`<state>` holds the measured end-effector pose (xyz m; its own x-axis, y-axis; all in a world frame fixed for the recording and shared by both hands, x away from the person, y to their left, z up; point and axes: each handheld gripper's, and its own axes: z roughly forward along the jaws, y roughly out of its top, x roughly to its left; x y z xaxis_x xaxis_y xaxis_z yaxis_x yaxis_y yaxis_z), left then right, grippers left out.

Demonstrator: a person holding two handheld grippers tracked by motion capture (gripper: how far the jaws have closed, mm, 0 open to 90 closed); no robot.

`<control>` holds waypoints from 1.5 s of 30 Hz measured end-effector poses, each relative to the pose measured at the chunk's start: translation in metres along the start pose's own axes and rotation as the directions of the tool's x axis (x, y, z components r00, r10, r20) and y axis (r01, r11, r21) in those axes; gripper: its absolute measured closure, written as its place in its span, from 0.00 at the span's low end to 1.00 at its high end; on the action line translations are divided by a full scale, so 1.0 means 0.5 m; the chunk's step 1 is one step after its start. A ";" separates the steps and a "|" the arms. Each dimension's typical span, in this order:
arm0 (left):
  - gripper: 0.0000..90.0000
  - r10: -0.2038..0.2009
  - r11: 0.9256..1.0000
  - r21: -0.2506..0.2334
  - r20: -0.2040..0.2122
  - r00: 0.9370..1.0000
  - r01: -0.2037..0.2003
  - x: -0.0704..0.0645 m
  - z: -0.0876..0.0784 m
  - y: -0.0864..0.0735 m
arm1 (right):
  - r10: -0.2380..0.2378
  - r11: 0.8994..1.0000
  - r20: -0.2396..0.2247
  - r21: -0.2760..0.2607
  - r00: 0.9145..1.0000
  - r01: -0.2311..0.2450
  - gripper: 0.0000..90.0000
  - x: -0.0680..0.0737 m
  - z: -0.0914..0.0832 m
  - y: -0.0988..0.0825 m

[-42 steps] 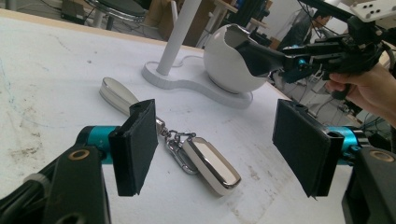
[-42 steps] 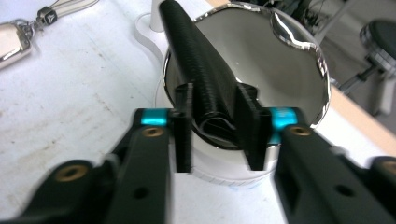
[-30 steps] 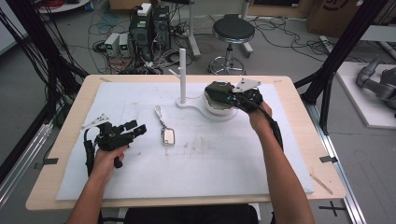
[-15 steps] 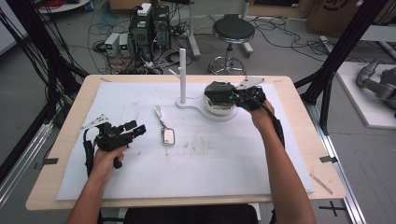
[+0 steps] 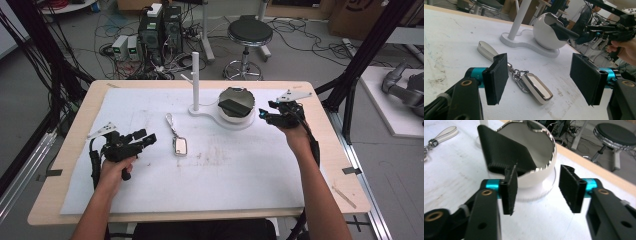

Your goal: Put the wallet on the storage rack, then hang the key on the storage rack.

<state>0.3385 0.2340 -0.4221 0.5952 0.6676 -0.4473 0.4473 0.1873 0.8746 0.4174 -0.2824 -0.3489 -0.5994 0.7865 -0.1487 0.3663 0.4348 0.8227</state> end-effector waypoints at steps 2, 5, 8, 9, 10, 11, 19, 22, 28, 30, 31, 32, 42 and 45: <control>0.34 0.009 1.000 0.002 -0.004 1.000 -0.009 -0.002 0.000 0.000 | 0.015 1.000 -0.011 -0.005 1.000 -0.015 0.50 0.002 -0.010 -0.018; 0.32 0.058 0.998 -0.001 -0.027 0.998 -0.058 -0.009 0.001 0.001 | 0.025 1.000 0.004 0.016 1.000 -0.025 0.40 0.009 -0.021 -0.043; 0.29 0.113 0.993 -0.013 -0.041 0.993 -0.113 -0.021 0.002 0.007 | 0.013 1.000 0.050 0.023 0.999 -0.014 0.29 0.021 -0.034 -0.065; 0.27 0.126 0.992 -0.009 -0.048 0.991 -0.126 -0.024 0.002 0.008 | 0.009 1.000 0.056 0.011 0.998 -0.009 0.27 0.024 -0.039 -0.074; 0.25 0.139 0.990 -0.010 -0.065 0.988 -0.139 -0.028 0.003 0.011 | 0.009 1.000 0.056 0.007 0.998 -0.009 0.25 0.027 -0.043 -0.079; 0.22 0.145 0.989 -0.005 -0.077 0.986 -0.146 -0.031 0.004 0.013 | 0.011 1.000 0.059 -0.001 0.998 -0.011 0.24 0.030 -0.046 -0.086; 0.21 0.170 0.985 0.010 -0.142 0.975 -0.170 -0.027 -0.006 0.003 | 0.055 0.998 0.036 -0.011 0.998 -0.055 0.24 0.040 -0.055 -0.145; 0.21 0.157 0.987 0.003 -0.147 0.977 -0.158 -0.023 -0.009 0.001 | 0.065 0.998 0.032 0.001 0.997 -0.065 0.24 0.036 -0.049 -0.161; 0.21 0.171 0.985 0.007 -0.148 0.974 -0.172 -0.028 -0.015 -0.005 | 0.065 0.998 0.046 -0.012 0.997 -0.065 0.24 0.039 -0.051 -0.160; 0.21 0.170 0.985 0.005 -0.154 0.973 -0.171 -0.029 -0.015 -0.005 | 0.059 0.998 0.048 -0.014 0.997 -0.058 0.24 0.043 -0.053 -0.159; 0.21 0.167 0.986 0.004 -0.156 0.974 -0.169 -0.030 -0.014 -0.006 | 0.055 0.998 0.049 -0.012 0.997 -0.055 0.24 0.045 -0.054 -0.159; 0.21 0.172 0.985 0.008 -0.159 0.972 -0.173 -0.031 -0.014 -0.007 | 0.054 0.998 0.050 -0.013 0.997 -0.054 0.24 0.046 -0.054 -0.160; 0.21 0.160 0.987 0.011 -0.158 0.974 -0.161 -0.027 -0.009 -0.011 | 0.059 0.998 0.057 -0.004 0.997 -0.058 0.24 0.048 -0.051 -0.160; 0.21 0.157 0.987 0.011 -0.158 0.975 -0.157 -0.028 -0.005 -0.011 | 0.064 0.998 0.056 0.000 0.996 -0.064 0.24 0.048 -0.048 -0.161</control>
<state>0.3262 0.2255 -0.4205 0.5452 0.7939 -0.2693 0.3553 0.0721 0.9320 0.3562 -0.3091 -0.4054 -0.5338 0.8361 -0.1266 0.4035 0.3835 0.8307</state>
